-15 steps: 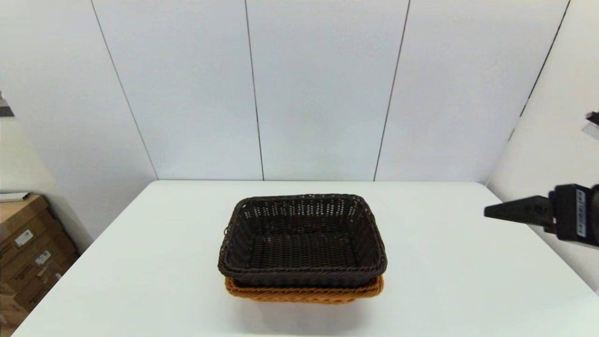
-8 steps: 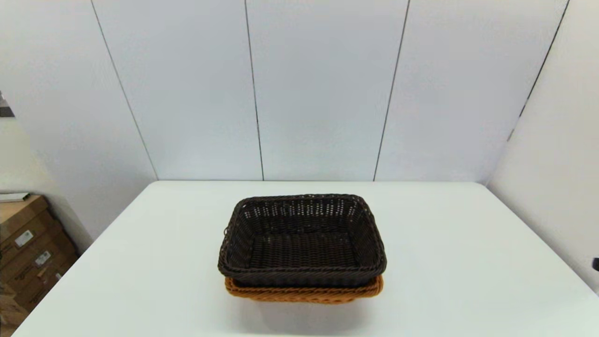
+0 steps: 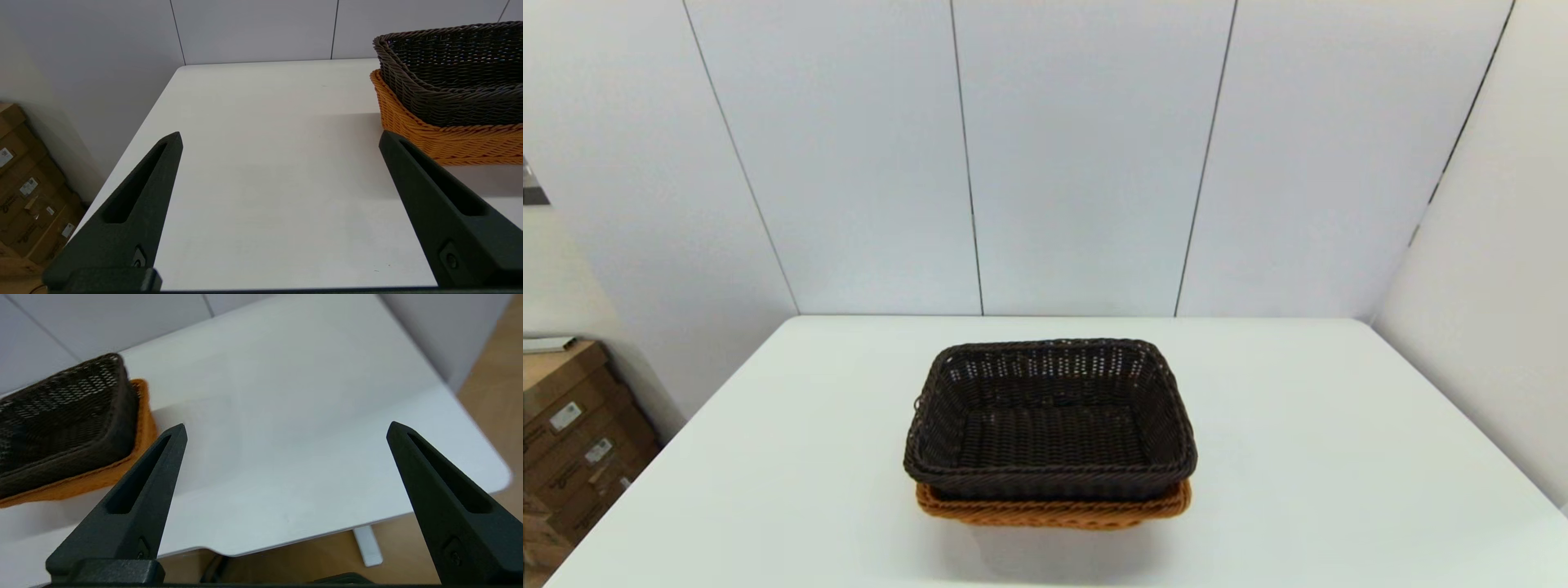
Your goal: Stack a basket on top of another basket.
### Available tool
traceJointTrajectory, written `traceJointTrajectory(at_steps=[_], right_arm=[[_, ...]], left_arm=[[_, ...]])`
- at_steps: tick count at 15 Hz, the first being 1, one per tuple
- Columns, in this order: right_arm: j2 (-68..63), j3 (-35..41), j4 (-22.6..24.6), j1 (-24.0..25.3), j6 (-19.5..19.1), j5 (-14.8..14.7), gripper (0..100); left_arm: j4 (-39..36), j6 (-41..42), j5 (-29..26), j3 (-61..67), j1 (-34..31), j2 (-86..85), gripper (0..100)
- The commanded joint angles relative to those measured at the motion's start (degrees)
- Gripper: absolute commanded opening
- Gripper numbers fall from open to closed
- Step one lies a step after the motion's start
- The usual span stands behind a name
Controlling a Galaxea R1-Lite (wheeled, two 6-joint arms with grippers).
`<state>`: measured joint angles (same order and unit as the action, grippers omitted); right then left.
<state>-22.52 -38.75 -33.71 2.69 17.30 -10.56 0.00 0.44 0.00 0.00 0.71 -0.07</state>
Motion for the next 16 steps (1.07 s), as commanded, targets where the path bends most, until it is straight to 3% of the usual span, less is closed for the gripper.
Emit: traceJointTrajectory(at_steps=[1,4,7,11,13,16], right_arm=[[9.60,3.69,-0.13,-4.01,-5.52,-0.08,100],[13.20,6.06,-0.13,-3.05,-6.84,0.89,100],[17.95,9.13,0.13,-2.87,-10.79,3.70,100],[22.60,14.94,2.24,-2.78,-16.24,3.26,100],[22.60,18.19,7.87,-2.78,-17.91,3.61,100],[22.60,29.17,22.28,-2.78,-22.22,3.79,100]], left_arm=[[0.00,0.00,0.00,0.00,0.00,-0.01,100],[0.00,0.00,0.00,0.00,0.00,-0.01,100],[0.00,0.00,0.00,0.00,0.00,-0.01,100],[0.00,0.00,0.00,0.00,0.00,-0.01,100],[0.00,0.00,0.00,0.00,0.00,-0.01,100],[0.00,0.00,0.00,0.00,0.00,-0.01,100]])
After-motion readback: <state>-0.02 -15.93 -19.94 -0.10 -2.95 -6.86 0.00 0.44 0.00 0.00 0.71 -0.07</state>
